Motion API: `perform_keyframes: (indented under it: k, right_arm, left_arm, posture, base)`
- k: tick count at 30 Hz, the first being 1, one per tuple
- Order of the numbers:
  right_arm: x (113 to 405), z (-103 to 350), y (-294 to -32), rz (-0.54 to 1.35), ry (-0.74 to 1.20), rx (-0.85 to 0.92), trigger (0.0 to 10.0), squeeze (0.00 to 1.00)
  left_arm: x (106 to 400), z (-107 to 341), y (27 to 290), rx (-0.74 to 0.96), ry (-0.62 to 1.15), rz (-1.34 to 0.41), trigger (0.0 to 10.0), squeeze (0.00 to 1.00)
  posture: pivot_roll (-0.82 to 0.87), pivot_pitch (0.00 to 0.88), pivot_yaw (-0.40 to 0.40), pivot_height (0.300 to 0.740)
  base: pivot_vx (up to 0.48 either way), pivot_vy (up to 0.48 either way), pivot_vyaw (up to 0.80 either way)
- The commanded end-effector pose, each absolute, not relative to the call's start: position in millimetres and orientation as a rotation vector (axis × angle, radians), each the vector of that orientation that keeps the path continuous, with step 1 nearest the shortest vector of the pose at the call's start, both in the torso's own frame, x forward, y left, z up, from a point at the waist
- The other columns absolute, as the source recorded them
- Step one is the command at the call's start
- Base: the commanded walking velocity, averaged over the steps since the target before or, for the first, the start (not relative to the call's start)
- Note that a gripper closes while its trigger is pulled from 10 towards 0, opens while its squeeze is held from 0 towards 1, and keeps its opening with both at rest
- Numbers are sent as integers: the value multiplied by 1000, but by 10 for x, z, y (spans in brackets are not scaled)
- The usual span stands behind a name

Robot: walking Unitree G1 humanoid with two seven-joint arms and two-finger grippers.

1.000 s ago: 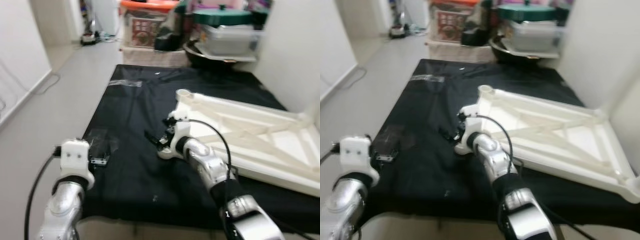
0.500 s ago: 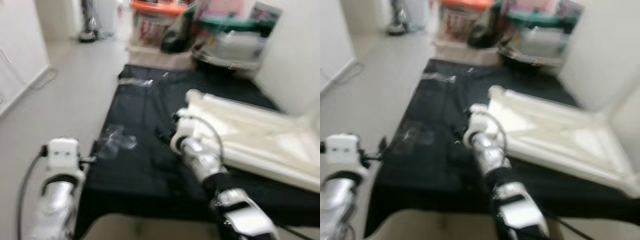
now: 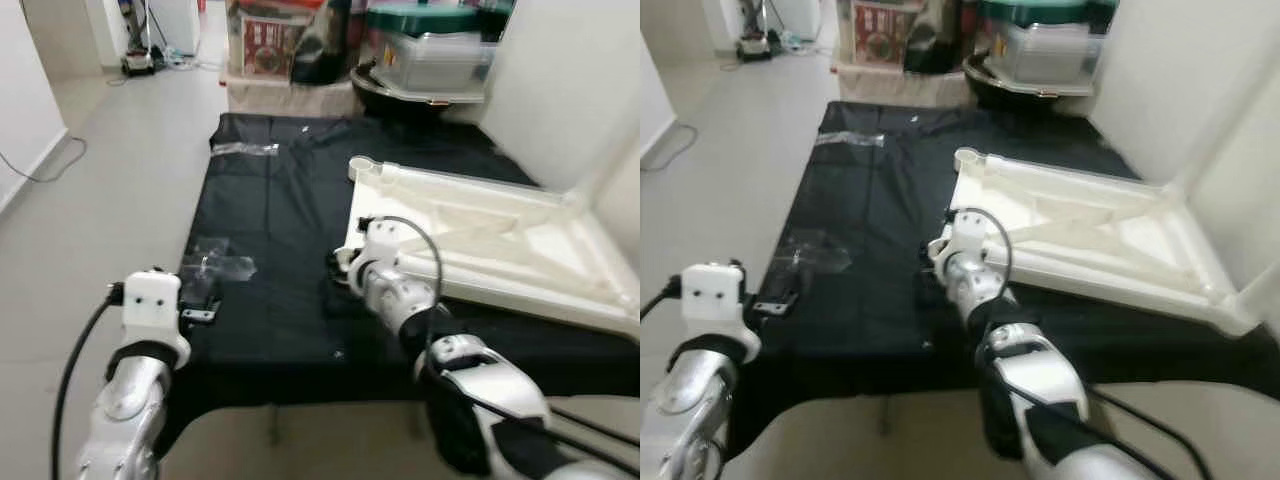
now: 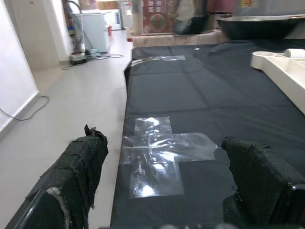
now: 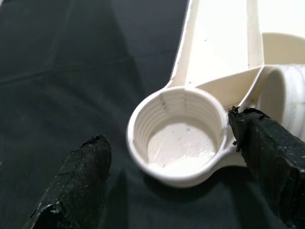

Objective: Building children table

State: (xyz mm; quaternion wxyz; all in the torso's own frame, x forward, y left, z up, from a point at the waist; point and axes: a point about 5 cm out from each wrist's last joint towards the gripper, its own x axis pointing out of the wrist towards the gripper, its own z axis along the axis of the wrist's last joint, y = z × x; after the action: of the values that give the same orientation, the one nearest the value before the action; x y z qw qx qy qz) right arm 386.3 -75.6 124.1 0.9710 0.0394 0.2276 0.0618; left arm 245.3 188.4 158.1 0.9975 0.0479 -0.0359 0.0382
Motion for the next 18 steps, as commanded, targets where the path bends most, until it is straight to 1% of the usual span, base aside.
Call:
perform_keyframes:
  k: [1,3,5,6,8,9,10,12,13,14,15,16,18]
  right_arm:
    - [3898,1295,-796,118,438,62,10000,0]
    - [3906,1387,-654,262,349,0,10000,0]
    - [3906,1387,-654,262,349,0,10000,0]
    - [3867,1331,-593,359,354,-68,10000,0]
    - [3819,1215,-635,442,370,-198,10000,0]
    - [3819,1215,-635,442,370,-198,10000,0]
    - [3809,1181,-667,469,373,-244,10000,0]
    - [3809,1181,-667,469,373,-244,10000,0]
    - [3806,1165,-701,496,372,-296,10000,0]
    - [3806,1165,-701,496,372,-296,10000,0]
    - [3798,1129,-761,525,391,-358,10000,0]
    - [3798,1129,-761,525,391,-358,10000,0]
    - [3795,1085,-869,524,435,-408,10000,0]
  left_arm:
    - [2446,1579,1855,100,-72,73,10000,0]
    - [2436,1577,1862,98,-72,78,10000,0]
    - [2436,1577,1862,98,-72,78,10000,0]
    - [2438,1571,1857,97,-71,75,10000,0]
    - [2461,1572,1837,98,-72,68,10000,0]
    - [2461,1572,1837,98,-72,68,10000,0]
    - [2473,1577,1831,98,-74,66,10000,0]
    - [2473,1577,1831,98,-74,66,10000,0]
    - [2484,1581,1826,97,-76,64,10000,0]
    - [2484,1581,1826,97,-76,64,10000,0]
    - [2489,1578,1823,97,-75,62,10000,0]
    - [2489,1578,1823,97,-75,62,10000,0]
    - [2491,1573,1818,96,-75,58,10000,0]
  posture:
    - [134,0,-125,740]
    - [130,0,-121,740]
    - [130,0,-121,740]
    - [121,0,-114,740]
    - [121,0,-110,740]
    - [121,0,-110,740]
    - [121,0,-110,740]
    - [121,0,-110,740]
    - [120,0,-108,740]
    - [120,0,-108,740]
    - [118,0,-107,740]
    - [118,0,-107,740]
    - [123,0,-111,740]
  base:
    - [0,0,0]
    - [0,0,0]
    - [0,0,0]
    - [0,0,0]
    - [0,0,0]
    - [0,0,0]
    - [0,0,0]
    - [0,0,0]
    - [0,0,0]
    - [0,0,0]
    - [0,0,0]
    - [0,0,0]
    - [0,0,0]
